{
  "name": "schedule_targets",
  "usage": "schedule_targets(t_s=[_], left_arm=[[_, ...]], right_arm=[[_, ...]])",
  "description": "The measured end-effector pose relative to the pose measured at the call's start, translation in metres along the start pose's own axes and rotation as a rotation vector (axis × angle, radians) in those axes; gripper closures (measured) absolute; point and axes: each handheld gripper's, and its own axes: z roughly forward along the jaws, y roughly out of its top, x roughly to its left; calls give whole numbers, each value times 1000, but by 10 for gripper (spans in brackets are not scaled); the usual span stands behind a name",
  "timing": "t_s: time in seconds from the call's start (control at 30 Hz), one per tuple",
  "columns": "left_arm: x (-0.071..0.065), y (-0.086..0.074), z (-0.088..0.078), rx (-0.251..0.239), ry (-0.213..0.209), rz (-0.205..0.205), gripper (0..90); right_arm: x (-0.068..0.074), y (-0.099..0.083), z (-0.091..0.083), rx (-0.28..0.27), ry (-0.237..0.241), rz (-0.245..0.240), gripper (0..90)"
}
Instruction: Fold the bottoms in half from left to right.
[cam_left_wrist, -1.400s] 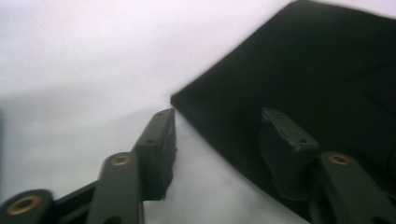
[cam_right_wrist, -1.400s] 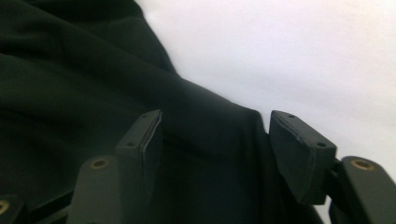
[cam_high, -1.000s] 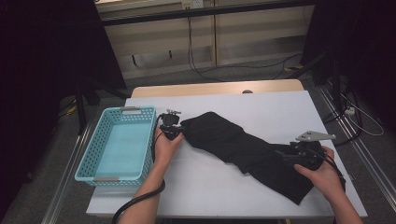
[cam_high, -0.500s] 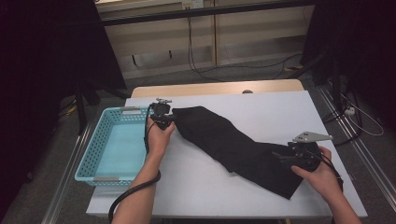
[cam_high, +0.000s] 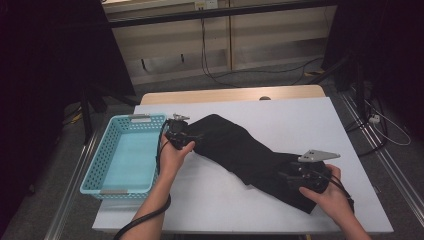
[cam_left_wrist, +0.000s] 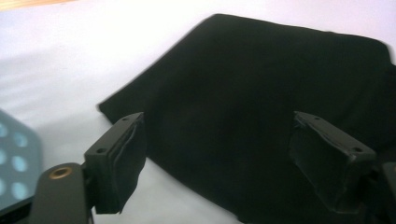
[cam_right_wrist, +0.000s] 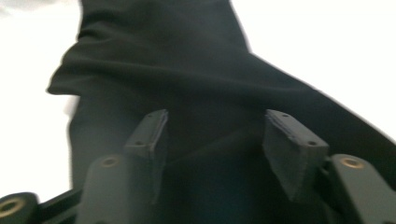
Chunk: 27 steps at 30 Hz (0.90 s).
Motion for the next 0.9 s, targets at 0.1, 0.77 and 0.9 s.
schedule_targets(t_s=[0.1,0.77,0.9], left_arm=[[-6,-5,-2,-3,-23,23,175],[-19,-21,-18,-46,-42,68,174],[-22,-20,-19,-50,-47,75,174]], right_arm=[[9,0,1,-6,30,-12,525],[63,-8,17,75,53,-188,856],[75,-11,10,112,169,-189,864]])
